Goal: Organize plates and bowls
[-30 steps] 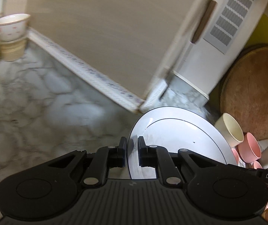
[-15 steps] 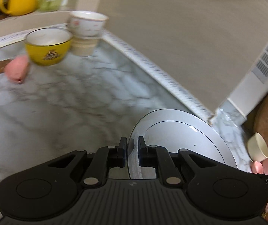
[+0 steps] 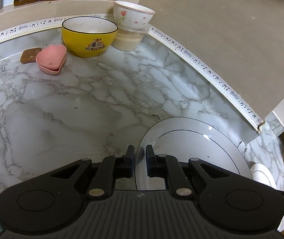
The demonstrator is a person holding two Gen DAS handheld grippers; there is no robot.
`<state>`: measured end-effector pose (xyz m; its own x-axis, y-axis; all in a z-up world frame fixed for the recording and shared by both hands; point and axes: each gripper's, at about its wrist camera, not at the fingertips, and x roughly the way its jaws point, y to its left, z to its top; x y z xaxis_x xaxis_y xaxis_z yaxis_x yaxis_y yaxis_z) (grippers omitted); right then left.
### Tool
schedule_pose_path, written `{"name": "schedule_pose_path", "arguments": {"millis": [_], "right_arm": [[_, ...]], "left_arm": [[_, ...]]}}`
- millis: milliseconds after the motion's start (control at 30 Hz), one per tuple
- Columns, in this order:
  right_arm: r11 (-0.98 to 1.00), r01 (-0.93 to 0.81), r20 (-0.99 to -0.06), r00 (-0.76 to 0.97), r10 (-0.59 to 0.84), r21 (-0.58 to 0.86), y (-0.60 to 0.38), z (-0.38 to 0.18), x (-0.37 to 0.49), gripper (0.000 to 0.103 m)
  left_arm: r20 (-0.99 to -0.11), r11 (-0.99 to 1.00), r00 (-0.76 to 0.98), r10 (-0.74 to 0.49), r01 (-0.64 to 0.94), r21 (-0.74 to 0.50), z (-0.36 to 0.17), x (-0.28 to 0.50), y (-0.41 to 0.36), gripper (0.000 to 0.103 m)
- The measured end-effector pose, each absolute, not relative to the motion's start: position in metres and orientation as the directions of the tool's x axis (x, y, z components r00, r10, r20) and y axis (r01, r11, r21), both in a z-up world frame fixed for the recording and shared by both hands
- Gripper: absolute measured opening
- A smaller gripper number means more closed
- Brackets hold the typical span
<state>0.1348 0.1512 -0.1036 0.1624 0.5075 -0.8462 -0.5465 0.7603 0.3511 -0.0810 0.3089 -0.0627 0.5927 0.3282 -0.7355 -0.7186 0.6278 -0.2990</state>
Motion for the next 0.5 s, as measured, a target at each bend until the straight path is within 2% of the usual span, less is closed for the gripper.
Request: {"name": "schedule_pose_path", "arguments": {"millis": [500], "right_arm": [[0.754, -0.576, -0.848, 0.186, 0.496, 0.315, 0.152, -0.108, 0.127, 0.010]], "left_arm": [[-0.742, 0.634, 0.590, 0.318, -0.714, -0.297, -0.074, -0.080, 0.311, 0.011]]}}
